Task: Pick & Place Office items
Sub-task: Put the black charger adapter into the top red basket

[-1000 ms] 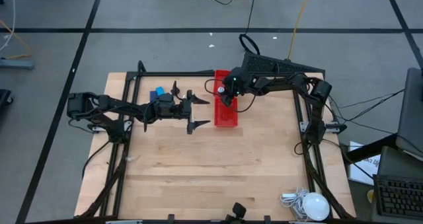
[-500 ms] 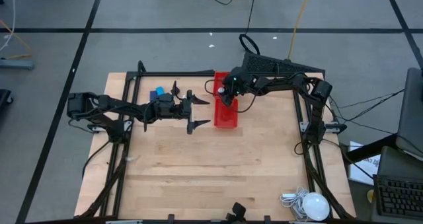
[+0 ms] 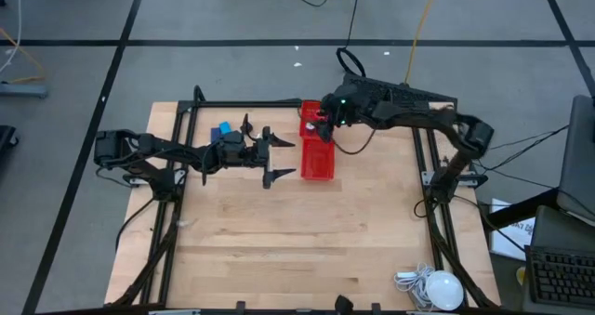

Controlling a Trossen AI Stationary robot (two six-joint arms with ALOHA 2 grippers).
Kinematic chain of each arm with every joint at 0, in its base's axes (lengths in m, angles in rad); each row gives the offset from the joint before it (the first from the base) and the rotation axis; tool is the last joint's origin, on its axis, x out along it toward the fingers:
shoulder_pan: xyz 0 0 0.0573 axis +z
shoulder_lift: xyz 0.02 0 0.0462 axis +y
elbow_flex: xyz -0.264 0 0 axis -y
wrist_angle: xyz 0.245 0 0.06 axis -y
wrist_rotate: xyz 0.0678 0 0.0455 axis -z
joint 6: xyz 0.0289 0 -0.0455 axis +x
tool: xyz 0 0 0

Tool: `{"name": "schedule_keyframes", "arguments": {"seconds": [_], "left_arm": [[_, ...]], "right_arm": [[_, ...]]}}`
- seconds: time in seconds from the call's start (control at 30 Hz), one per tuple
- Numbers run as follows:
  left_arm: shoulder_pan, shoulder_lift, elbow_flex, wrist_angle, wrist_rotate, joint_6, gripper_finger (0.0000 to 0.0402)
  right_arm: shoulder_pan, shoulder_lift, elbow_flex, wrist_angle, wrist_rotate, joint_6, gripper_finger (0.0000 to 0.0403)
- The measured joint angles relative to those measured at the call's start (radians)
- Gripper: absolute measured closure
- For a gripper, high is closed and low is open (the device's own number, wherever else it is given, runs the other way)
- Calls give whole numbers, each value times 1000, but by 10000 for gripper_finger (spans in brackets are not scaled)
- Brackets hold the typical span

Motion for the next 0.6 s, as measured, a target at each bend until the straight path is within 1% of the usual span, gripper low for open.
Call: {"name": "schedule_keyframes", "arguments": {"seconds": [0.1,0.13,0.2,0.27,0.33,0.43,0.57,0.6], "left_arm": [[0,0,0,1,0,5,36],[0,0,0,4,0,3,36],[-1,0,-1,20,0,-21,36],[-2,-1,-1,25,0,-64,36],[-2,0,-1,23,11,-99,36],[-6,0,-1,25,13,-137,36],[-21,0,-1,24,-10,-216,36],[-24,0,0,17,-32,-250,36]], "right_arm": [[18,-115,-36,-25,-115,2,225],[29,-154,-56,-22,-133,3,227],[55,-237,-107,-16,-129,3,231],[86,-321,-170,2,-90,-9,235],[117,-408,-243,71,-44,-22,237],[152,-523,-361,218,-46,-46,238],[185,-641,-529,443,-46,-77,238],[188,-664,-566,495,-46,-82,238]]}}
